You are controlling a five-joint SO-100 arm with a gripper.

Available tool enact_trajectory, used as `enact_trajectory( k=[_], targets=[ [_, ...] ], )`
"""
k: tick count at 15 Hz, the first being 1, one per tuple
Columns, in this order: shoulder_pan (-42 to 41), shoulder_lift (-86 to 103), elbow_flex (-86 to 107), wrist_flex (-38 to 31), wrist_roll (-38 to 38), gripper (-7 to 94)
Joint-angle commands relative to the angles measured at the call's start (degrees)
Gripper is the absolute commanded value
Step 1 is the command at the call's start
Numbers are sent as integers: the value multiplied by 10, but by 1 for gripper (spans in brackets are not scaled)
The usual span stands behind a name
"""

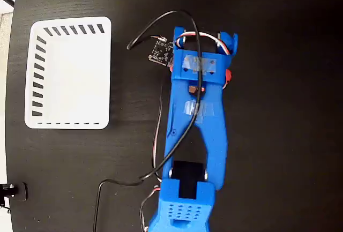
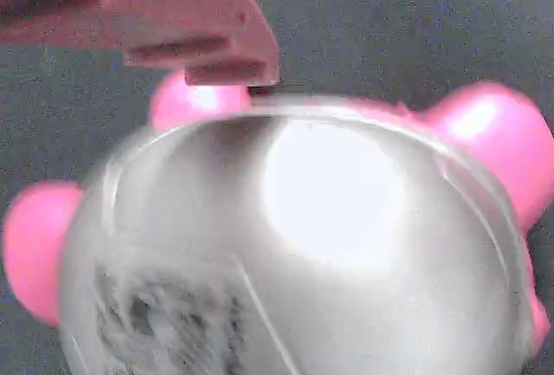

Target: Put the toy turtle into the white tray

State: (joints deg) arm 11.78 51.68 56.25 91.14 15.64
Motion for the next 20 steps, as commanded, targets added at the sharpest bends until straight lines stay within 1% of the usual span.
enact_trajectory(
  k=[1, 4, 5, 7, 9, 11, 15, 20],
  targets=[
    [9, 12, -24, -1, 8, 59],
    [6, -3, -24, -4, 11, 58],
    [6, -6, -25, -7, 11, 53],
    [7, -8, -25, -14, 12, 31],
    [8, -8, -25, -18, 14, 14],
    [11, -4, -25, -18, 17, 0],
    [23, 34, -33, -11, 13, 0],
    [11, 169, -41, 13, 2, 0]
  ],
)
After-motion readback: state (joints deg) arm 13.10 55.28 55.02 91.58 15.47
